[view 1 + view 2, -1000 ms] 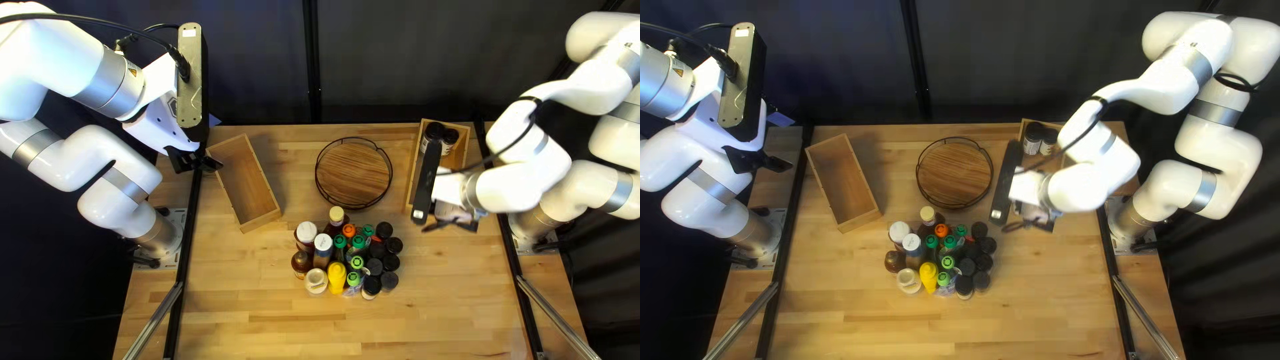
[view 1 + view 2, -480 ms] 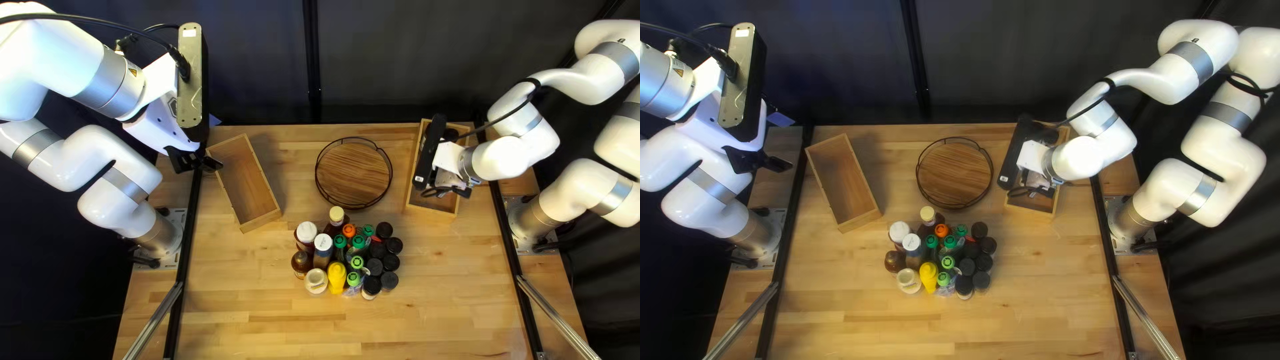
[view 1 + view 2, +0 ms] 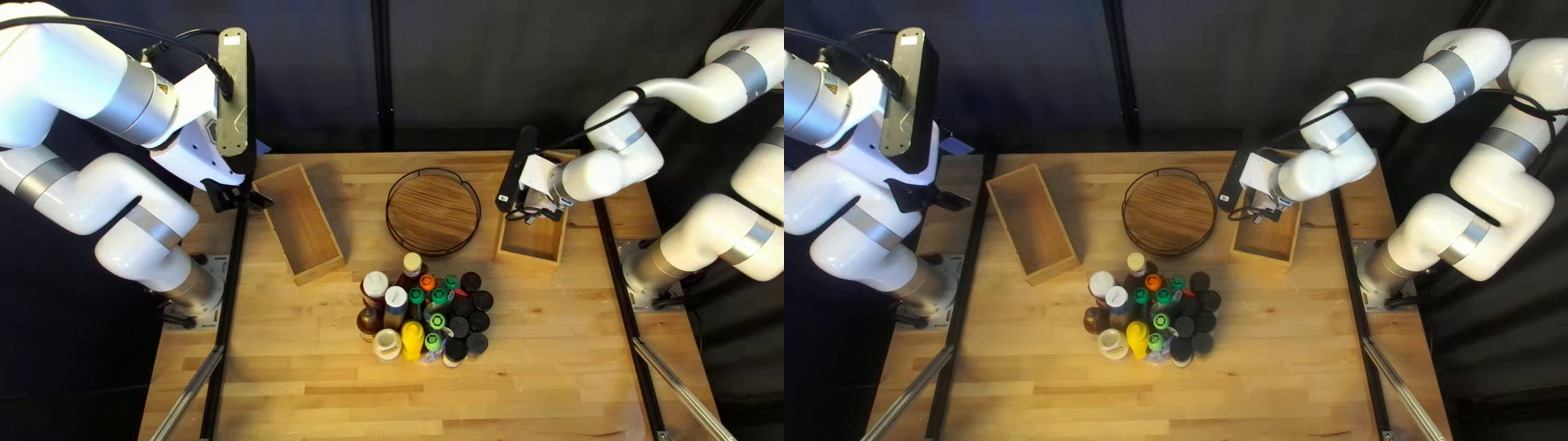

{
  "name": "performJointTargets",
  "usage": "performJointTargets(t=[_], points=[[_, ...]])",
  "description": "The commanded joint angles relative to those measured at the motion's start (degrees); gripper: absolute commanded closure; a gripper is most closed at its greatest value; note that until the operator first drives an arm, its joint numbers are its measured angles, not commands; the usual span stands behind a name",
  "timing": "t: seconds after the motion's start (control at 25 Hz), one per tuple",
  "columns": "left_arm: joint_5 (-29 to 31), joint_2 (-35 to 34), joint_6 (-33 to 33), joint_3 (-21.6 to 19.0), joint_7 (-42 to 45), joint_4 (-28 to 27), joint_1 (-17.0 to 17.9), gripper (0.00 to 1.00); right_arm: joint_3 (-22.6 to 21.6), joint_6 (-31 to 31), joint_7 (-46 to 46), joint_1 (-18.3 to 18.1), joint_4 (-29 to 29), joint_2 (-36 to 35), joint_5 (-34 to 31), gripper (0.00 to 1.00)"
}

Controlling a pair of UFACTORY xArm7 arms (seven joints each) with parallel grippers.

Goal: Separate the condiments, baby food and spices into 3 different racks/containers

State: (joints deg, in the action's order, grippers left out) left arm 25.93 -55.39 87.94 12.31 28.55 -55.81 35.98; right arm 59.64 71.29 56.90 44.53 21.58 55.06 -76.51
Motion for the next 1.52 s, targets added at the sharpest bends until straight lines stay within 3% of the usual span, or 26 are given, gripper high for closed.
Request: performJointTargets(t=[0.04, 0.08, 0.12, 0.16, 0.2, 0.24, 0.48, 0.56, 0.68, 0.8, 1.04, 1.28, 1.52], points=[[0.00, 0.00, 0.00, 0.00, 0.00, 0.00, 0.00, 0.00, 1.00, -0.53, 0.00, 0.21, 0.18, -0.38, -0.74, 0.60], [0.00, 0.00, 0.00, 0.00, 0.00, 0.00, 0.00, 0.00, 1.11, -0.62, 0.01, 0.29, 0.19, -0.41, -0.79, 0.35], [0.00, 0.00, 0.00, 0.00, 0.00, 0.00, 0.00, 0.00, 1.16, -0.62, -0.02, 0.24, 0.05, -0.39, -0.79, 0.21], [0.00, 0.00, 0.00, 0.00, 0.00, 0.00, 0.00, 0.00, 1.12, -0.59, -0.03, 0.26, 0.00, -0.38, -0.71, 0.16], [0.00, 0.00, 0.00, 0.00, 0.00, 0.00, 0.00, 0.00, 0.96, -0.51, -0.01, 0.13, -0.22, -0.28, -0.69, 0.04], [0.00, 0.00, 0.00, 0.00, 0.00, 0.00, 0.00, 0.00, 0.77, -0.39, -0.04, 0.05, -0.37, -0.21, -0.58, 0.00], [0.00, 0.00, 0.00, 0.00, 0.00, 0.00, 0.00, 0.00, -3.98, 2.04, -0.37, -0.14, -0.94, 1.09, 2.43, 0.00], [0.00, 0.00, 0.00, 0.00, 0.00, 0.00, 0.00, 0.00, -8.22, 4.00, 0.10, 0.88, -0.74, 1.64, 5.64, 0.00], [0.00, 0.00, 0.00, 0.00, 0.00, 0.00, 0.00, 0.00, -12.65, 5.16, 2.14, 4.48, 0.60, 0.30, 9.93, 0.00], [0.00, 0.00, 0.00, 0.00, 0.00, 0.00, 0.00, 0.00, -14.43, 2.80, 5.81, 12.91, 4.64, -4.84, 14.81, 0.00], [0.00, 0.00, 0.00, 0.00, 0.00, 0.00, 0.00, 0.00, -10.01, -6.50, 7.04, 25.39, 9.54, -11.49, 18.83, 0.00], [0.00, 0.00, 0.00, 0.00, 0.00, 0.00, 0.00, 0.00, -3.59, -15.04, 1.41, 30.35, 8.50, -11.72, 17.69, 0.00], [0.00, 0.00, 0.00, 0.00, 0.00, 0.00, 0.00, 0.00, 5.35, -21.07, -10.07, 33.42, 7.40, -10.75, 15.24, 0.00]])
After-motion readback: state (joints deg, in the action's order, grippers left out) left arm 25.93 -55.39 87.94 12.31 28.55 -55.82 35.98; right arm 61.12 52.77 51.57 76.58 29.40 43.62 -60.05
